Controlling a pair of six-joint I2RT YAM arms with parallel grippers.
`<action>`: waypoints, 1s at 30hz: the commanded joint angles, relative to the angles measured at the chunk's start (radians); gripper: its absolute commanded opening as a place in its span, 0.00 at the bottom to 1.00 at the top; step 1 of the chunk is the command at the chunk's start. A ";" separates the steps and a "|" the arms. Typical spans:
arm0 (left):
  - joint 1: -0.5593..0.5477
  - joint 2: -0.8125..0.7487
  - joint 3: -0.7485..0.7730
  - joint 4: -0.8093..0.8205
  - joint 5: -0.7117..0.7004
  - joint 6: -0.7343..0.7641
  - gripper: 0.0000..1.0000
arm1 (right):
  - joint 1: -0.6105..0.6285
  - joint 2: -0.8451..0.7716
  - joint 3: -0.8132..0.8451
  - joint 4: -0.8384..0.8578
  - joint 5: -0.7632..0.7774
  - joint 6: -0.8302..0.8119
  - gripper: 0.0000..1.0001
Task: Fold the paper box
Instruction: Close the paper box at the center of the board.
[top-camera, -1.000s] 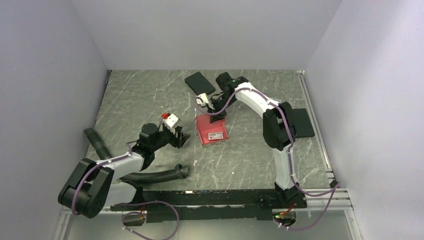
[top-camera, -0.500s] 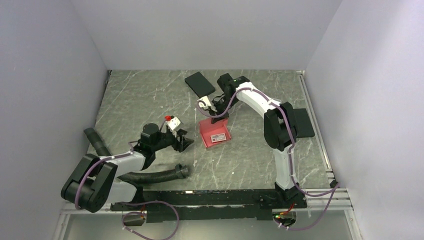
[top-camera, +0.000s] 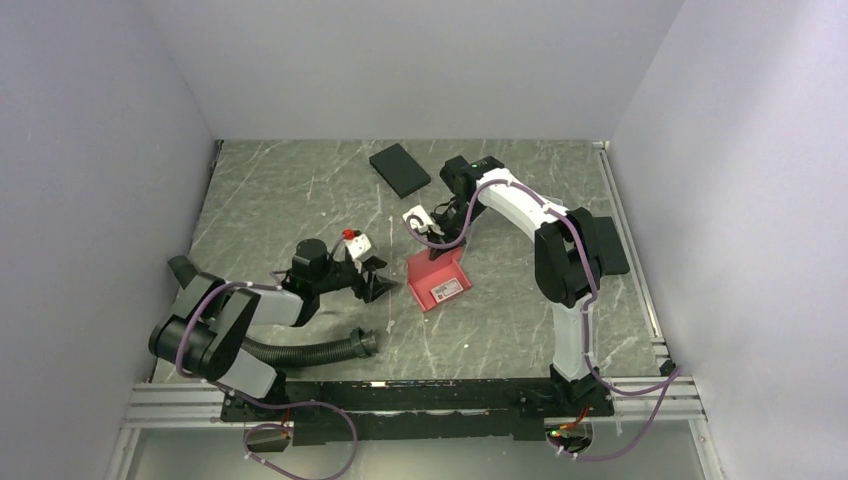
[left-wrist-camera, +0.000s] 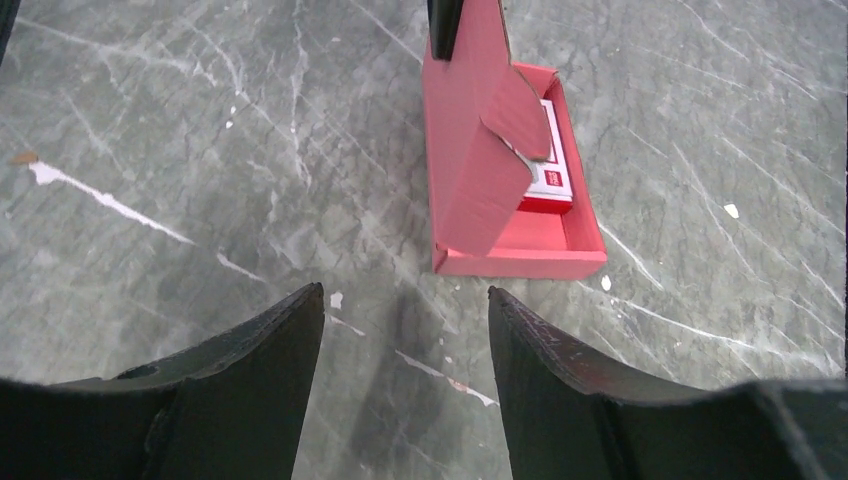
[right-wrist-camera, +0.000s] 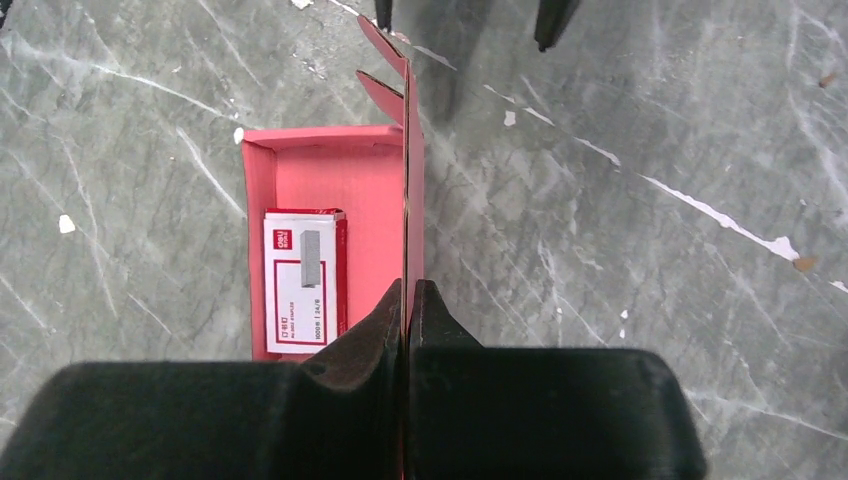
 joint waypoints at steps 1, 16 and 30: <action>0.004 0.040 0.067 0.086 0.104 0.066 0.66 | 0.008 -0.049 -0.008 -0.033 -0.054 -0.063 0.00; -0.002 0.218 0.113 0.318 0.245 -0.033 0.55 | 0.012 -0.047 -0.018 -0.023 -0.065 -0.060 0.00; -0.035 0.319 0.145 0.429 0.239 -0.114 0.49 | 0.021 -0.041 -0.019 -0.013 -0.073 -0.047 0.00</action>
